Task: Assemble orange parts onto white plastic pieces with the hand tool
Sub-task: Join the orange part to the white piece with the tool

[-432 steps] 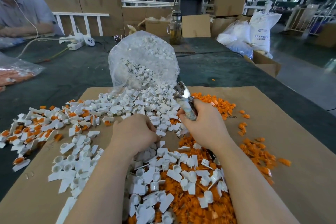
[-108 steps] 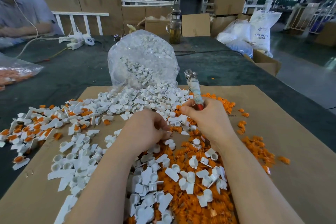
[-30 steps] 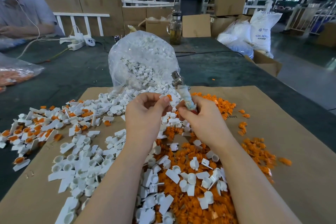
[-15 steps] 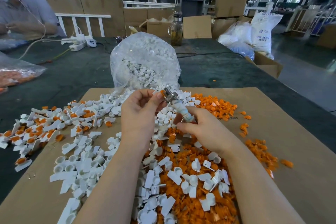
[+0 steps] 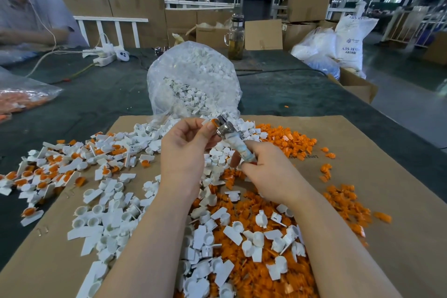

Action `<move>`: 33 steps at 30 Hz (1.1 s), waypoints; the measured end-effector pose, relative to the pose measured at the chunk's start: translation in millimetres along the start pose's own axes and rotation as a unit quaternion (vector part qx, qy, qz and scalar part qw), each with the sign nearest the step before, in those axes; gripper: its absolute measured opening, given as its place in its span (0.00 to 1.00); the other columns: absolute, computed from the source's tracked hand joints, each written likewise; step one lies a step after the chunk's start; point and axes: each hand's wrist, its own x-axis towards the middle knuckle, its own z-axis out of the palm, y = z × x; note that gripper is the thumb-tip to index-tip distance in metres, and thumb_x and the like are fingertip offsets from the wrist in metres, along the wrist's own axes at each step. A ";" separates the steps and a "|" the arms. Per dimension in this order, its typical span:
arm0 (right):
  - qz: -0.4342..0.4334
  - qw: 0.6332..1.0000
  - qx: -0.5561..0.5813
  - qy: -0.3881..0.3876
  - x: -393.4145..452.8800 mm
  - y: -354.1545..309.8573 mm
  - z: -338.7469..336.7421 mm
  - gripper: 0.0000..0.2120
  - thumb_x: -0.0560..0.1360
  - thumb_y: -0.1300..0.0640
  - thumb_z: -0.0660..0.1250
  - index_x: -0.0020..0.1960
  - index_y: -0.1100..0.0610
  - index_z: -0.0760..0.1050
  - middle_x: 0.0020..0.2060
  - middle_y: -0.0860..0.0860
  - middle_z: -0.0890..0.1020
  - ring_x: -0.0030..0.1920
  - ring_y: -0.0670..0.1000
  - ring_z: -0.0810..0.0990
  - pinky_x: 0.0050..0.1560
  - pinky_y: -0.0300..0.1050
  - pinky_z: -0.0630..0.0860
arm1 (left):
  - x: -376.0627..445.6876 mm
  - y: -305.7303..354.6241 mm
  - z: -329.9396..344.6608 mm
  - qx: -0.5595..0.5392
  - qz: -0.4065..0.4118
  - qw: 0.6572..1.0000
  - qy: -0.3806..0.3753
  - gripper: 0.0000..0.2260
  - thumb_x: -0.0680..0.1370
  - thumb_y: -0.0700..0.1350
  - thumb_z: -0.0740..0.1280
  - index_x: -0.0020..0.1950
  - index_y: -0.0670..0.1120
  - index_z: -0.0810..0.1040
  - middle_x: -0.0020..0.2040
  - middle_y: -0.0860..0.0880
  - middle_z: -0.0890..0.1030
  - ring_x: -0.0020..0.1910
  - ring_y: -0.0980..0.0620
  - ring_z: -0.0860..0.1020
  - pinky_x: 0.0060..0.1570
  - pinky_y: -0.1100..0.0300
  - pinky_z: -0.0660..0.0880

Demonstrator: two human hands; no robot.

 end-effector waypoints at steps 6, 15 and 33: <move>0.005 0.999 -0.014 0.030 0.7 0.3 0.8 0.04 0.76 0.56 0.64 0.46 0.50 0.77 0.38 0.46 0.79 0.37 0.46 0.77 0.38 0.50 0.77 | 3.4 2.3 -6.8 -0.113 -0.108 0.986 0.053 0.02 0.78 0.39 0.69 0.46 0.42 0.80 0.38 0.48 0.86 0.38 0.55 0.85 0.37 0.64 0.81; 0.058 0.992 -0.065 0.090 5.4 12.5 2.6 0.08 0.78 0.49 0.63 0.40 0.46 0.71 0.32 0.44 0.75 0.31 0.44 0.74 0.30 0.39 0.65 | 24.3 11.5 -47.9 -0.377 -0.163 0.863 0.295 0.13 0.84 0.39 0.59 0.68 0.41 0.73 0.48 0.47 0.83 0.40 0.58 0.83 0.40 0.66 0.81; 0.087 0.982 -0.118 0.118 8.8 14.4 0.3 0.07 0.79 0.50 0.63 0.42 0.47 0.70 0.32 0.42 0.73 0.31 0.42 0.72 0.27 0.33 0.60 | -2.0 -1.6 -8.4 0.463 -0.001 0.861 -0.209 0.06 0.75 0.46 0.74 0.42 0.59 0.84 0.42 0.62 0.82 0.39 0.62 0.78 0.35 0.73 0.69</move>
